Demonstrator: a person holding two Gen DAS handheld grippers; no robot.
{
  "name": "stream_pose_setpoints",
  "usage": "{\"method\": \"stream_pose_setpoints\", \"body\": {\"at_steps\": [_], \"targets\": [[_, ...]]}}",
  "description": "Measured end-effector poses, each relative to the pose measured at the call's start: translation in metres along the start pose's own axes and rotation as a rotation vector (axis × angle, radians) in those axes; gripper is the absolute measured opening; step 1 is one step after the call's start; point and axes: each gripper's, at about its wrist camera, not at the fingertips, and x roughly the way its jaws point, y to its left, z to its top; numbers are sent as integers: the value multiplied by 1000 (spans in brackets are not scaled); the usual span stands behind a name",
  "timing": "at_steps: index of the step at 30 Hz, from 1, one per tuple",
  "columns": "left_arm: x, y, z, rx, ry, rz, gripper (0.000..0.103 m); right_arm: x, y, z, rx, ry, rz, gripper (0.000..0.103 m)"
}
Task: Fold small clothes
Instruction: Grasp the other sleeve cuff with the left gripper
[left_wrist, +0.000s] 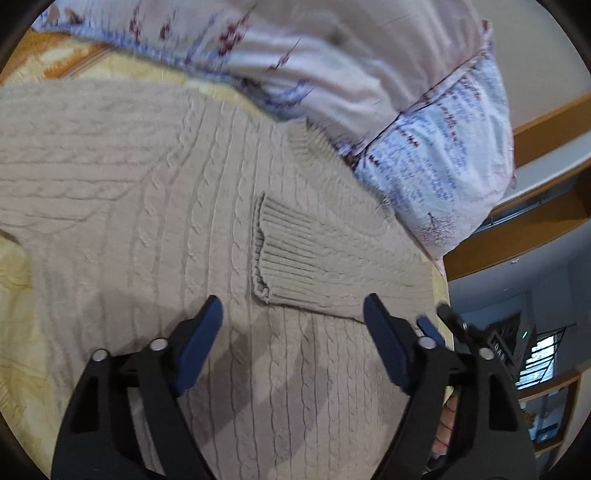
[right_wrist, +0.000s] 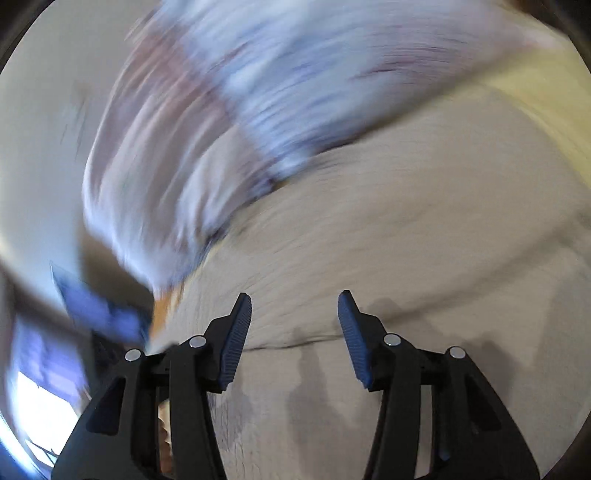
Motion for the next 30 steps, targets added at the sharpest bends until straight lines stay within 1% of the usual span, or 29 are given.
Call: {"method": "stream_pose_setpoints", "body": {"at_steps": [2,4,5,6,7,8,10,11,12,13,15,16,18,20,21,22,23,25,28,30], "targets": [[4,0,4,-10,1,11,70,-21,-34,-1,128,-42,-9,51],[8,-3,11,-10,9,19,68,-26,-49,4,187,-76,-35,51],[10,-4,13,-19,14,21,64,-32,-59,7,226,-97,-45,51],[12,-4,15,-28,19,17,62,-35,-65,8,244,-109,-34,51],[14,-5,17,-33,26,12,61,-35,-68,10,254,-121,-28,50],[18,-7,18,-33,33,10,57,-37,-69,14,260,-135,-32,50],[23,-8,20,-30,38,14,53,-39,-72,20,264,-173,-34,48],[27,-10,22,-27,43,18,48,-40,-72,23,262,-189,-42,47],[29,-10,23,-25,41,22,44,-40,-74,25,264,-196,-46,44],[31,-11,24,-27,38,21,42,-39,-75,27,267,-201,-44,41],[34,-11,27,-34,46,11,32,-38,-78,31,271,-208,-47,37],[36,-11,29,-34,48,10,30,-37,-78,32,270,-211,-48,35],[39,-13,32,-22,44,26,21,-38,-78,32,267,-219,-52,33],[42,-16,35,0,39,49,8,-39,-79,33,257,-228,-67,26],[43,-19,38,20,29,56,8,-39,-77,32,257,-229,-84,14],[40,-22,42,39,10,69,7,-39,-75,32,247,-234,-86,11],[37,-24,44,50,-3,71,7,-42,-71,30,226,-249,-86,10],[24,-30,53,100,-58,76,7,-47,-62,27,183,-273,-90,9],[13,-31,59,150,-102,140,7,-47,-51,20,132,-277,-121,9],[15,-27,59,164,-96,183,7,-41,-48,17,113,-255,-165,9]]}}
